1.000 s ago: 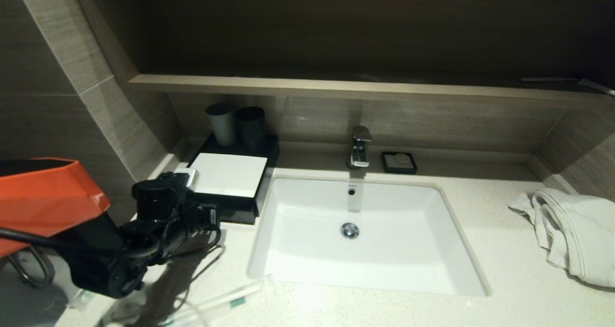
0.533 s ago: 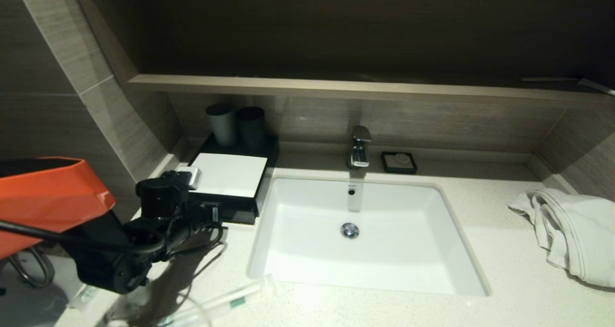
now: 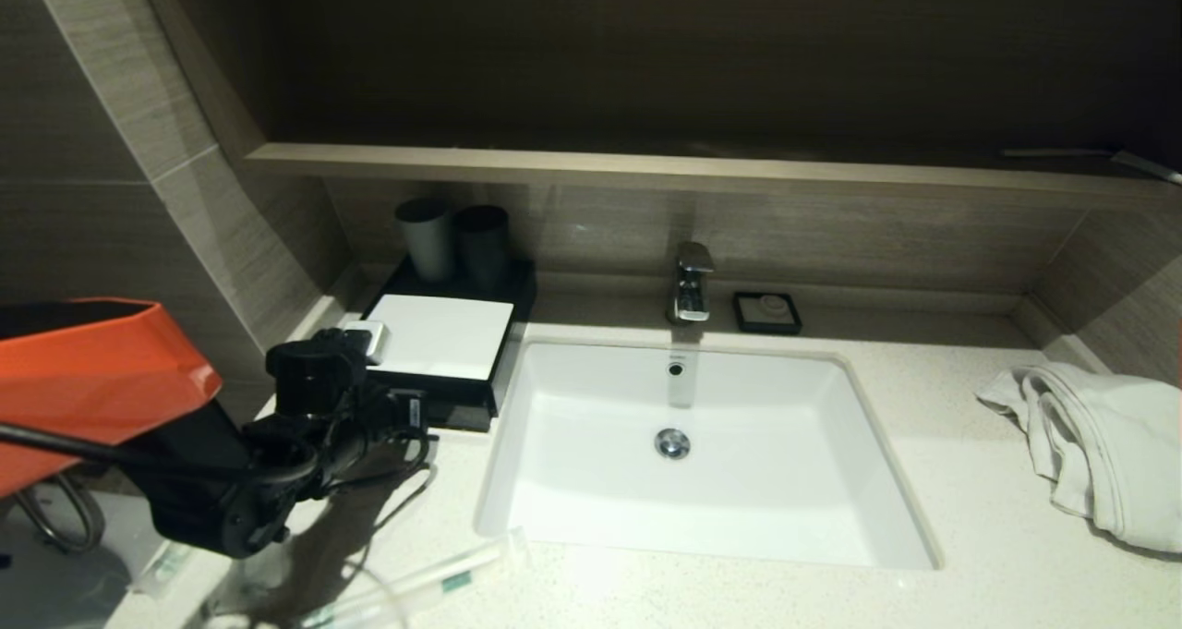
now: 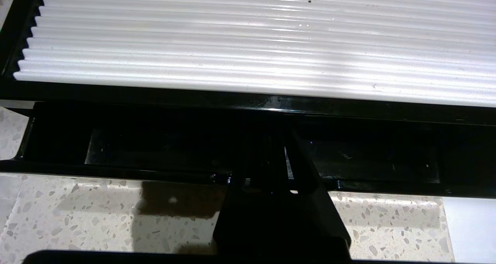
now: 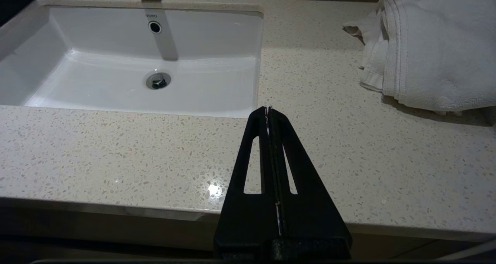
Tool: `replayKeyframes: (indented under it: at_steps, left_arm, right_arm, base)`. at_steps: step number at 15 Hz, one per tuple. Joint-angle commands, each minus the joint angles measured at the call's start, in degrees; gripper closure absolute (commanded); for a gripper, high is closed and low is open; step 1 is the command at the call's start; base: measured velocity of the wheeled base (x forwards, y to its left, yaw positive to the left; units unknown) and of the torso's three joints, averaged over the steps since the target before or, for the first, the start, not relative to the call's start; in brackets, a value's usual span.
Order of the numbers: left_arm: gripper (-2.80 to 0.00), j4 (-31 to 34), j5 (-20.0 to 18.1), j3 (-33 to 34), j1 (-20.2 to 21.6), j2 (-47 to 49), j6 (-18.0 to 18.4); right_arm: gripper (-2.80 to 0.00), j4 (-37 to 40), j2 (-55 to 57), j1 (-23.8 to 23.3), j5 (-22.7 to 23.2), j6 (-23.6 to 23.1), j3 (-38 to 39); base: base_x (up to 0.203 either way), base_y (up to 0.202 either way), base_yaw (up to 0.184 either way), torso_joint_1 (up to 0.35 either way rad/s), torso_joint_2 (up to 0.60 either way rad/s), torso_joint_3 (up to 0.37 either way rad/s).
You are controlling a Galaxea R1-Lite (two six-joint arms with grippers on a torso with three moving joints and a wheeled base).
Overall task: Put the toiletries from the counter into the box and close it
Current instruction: Open the drawer
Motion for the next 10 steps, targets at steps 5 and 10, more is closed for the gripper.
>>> replayKeyframes:
  at_steps: [5, 10]
  left_arm:
    - [0.0, 2.76, 0.04, 0.0, 0.01, -1.27, -0.05]
    - [0.0, 5.47, 0.04, 0.0, 0.01, -2.21, -0.05]
  right_arm:
    - [0.0, -0.01, 0.0, 0.0, 0.02, -0.01, 0.0]
    - [0.0, -0.01, 0.0, 0.0, 0.02, -0.01, 0.0]
  base:
    - [0.0, 0.0, 0.0, 0.0, 0.0, 0.0]
    - [0.0, 0.0, 0.0, 0.0, 0.0, 0.0]
